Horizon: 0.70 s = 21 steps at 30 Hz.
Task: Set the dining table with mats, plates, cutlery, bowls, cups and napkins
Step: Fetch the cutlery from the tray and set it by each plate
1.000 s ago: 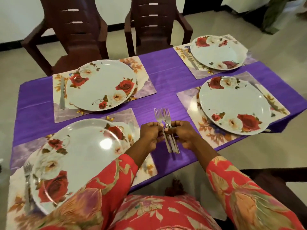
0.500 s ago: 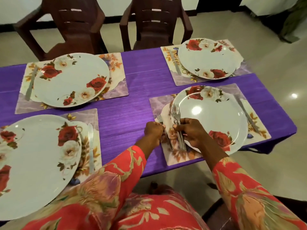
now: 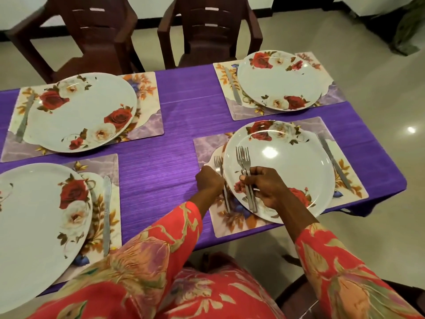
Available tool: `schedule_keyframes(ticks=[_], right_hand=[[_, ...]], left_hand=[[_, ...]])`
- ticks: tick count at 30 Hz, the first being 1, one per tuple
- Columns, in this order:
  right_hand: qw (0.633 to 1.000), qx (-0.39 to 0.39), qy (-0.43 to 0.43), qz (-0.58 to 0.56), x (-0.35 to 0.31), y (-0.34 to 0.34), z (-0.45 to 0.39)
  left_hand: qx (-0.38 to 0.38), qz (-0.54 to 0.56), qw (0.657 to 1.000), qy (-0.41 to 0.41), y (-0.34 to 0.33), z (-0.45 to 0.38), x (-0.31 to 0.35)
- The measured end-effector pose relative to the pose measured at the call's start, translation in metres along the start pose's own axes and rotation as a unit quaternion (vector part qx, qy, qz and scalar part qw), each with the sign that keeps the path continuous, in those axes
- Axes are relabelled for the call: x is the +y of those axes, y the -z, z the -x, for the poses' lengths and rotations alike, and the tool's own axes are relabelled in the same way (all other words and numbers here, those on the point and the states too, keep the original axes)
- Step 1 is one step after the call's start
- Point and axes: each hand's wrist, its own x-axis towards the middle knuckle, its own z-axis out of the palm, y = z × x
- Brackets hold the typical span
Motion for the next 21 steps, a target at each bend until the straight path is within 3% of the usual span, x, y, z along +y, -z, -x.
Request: schedule_keyframes(ticks=[11,16,21], right_hand=[[1.000,-0.001,0.003,0.010,-0.003,-0.007,0.002],[1.000,-0.020,0.013,0.014,-0.008,-0.026,0.007],[0.997,-0.072,0.017,0.018,-0.013,-0.079,0.006]], left_hand=[[0.008,0.007,1.000,-0.012,-0.001,0.000,-0.004],[-0.020,0.146,0.989,0.024,0.023,0.009,-0.006],[-0.066,0.323,0.944,0.028,0.073,0.033,0.001]])
